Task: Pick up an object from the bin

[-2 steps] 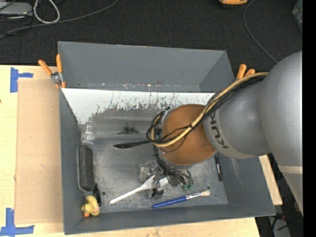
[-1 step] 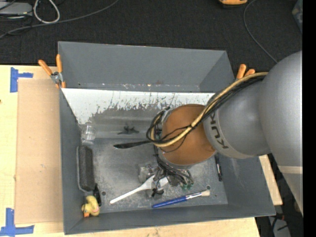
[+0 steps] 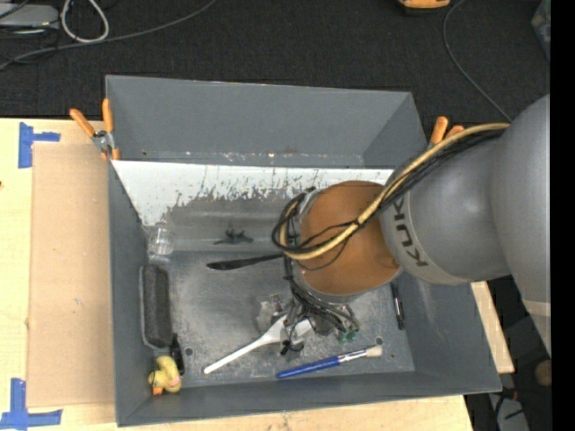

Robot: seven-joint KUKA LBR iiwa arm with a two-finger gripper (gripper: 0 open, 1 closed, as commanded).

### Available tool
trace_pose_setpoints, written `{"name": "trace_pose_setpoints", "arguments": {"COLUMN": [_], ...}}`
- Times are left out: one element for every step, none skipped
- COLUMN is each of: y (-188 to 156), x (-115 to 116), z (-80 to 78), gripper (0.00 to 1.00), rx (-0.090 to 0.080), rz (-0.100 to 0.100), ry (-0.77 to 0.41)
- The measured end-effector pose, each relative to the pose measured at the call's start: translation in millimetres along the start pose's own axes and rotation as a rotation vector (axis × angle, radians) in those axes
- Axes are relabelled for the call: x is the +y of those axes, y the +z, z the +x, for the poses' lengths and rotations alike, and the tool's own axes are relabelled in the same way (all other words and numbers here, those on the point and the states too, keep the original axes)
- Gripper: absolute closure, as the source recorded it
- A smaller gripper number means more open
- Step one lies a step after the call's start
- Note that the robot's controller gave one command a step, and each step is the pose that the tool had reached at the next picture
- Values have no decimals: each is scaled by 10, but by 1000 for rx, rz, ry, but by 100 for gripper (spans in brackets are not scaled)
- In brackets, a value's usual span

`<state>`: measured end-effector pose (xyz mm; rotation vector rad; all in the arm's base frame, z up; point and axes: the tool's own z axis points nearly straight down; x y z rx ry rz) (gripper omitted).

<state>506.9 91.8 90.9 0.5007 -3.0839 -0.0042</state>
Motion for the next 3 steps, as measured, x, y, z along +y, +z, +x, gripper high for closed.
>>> {"name": "trace_pose_setpoints", "arguments": {"y": [-491,-716,-854], "x": [5,11,16], "z": [-25,-18,-27], "gripper": [100,100,100], "rx": [-11,-9,-13], "rz": [2,1,1], "ry": [-1,1,4]}}
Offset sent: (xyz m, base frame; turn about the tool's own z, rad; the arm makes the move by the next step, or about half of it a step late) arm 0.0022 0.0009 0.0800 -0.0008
